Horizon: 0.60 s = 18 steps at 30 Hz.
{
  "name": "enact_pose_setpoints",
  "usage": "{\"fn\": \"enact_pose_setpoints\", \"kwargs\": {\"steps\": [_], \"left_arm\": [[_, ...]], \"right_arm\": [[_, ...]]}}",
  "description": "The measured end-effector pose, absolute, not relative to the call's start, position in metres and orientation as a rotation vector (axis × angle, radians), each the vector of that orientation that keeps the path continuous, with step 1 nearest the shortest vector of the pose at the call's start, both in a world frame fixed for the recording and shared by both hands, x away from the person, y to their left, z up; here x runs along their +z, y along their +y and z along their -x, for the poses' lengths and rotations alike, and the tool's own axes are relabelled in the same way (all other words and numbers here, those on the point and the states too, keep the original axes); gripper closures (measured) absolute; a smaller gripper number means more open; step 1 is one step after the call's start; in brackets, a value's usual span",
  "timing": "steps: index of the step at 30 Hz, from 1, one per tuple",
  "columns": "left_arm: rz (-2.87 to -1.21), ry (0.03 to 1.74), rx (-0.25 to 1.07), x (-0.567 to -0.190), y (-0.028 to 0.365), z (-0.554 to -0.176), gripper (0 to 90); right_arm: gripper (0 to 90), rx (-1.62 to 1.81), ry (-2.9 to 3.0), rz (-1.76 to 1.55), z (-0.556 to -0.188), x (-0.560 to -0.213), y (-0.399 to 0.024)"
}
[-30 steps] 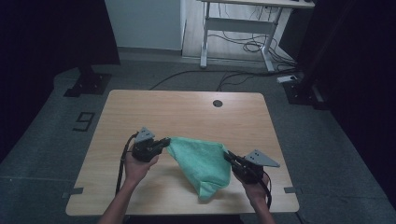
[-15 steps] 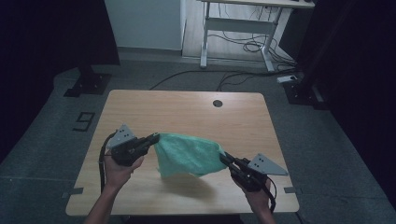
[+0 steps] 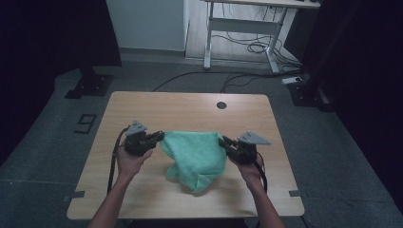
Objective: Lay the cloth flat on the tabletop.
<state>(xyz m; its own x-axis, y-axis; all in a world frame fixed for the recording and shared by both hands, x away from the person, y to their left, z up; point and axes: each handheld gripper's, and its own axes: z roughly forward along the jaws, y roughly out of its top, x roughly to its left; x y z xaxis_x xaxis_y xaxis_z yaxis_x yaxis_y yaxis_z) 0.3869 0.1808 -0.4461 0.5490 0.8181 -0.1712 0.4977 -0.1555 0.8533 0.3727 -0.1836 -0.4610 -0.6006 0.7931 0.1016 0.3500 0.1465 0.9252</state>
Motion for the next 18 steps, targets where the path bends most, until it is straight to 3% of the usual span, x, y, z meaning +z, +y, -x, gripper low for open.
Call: {"fn": "enact_pose_setpoints", "kwargs": {"steps": [2,6,18], "left_arm": [[-1.801,1.149,0.403,-0.458,0.182,-0.405,64.8],[-1.801,1.209,0.437,-0.471,0.188,-0.414,49.5],[-1.823,1.229,0.445,-0.48,0.202,-0.384,45.3]], "right_arm": [[60.7,1.371,2.004,-1.199,-0.397,-0.475,-0.183],[55.9,1.342,1.988,-1.259,-0.403,-0.489,-0.187],[53.9,1.378,2.115,-1.139,-0.364,-0.506,-0.181]]}}
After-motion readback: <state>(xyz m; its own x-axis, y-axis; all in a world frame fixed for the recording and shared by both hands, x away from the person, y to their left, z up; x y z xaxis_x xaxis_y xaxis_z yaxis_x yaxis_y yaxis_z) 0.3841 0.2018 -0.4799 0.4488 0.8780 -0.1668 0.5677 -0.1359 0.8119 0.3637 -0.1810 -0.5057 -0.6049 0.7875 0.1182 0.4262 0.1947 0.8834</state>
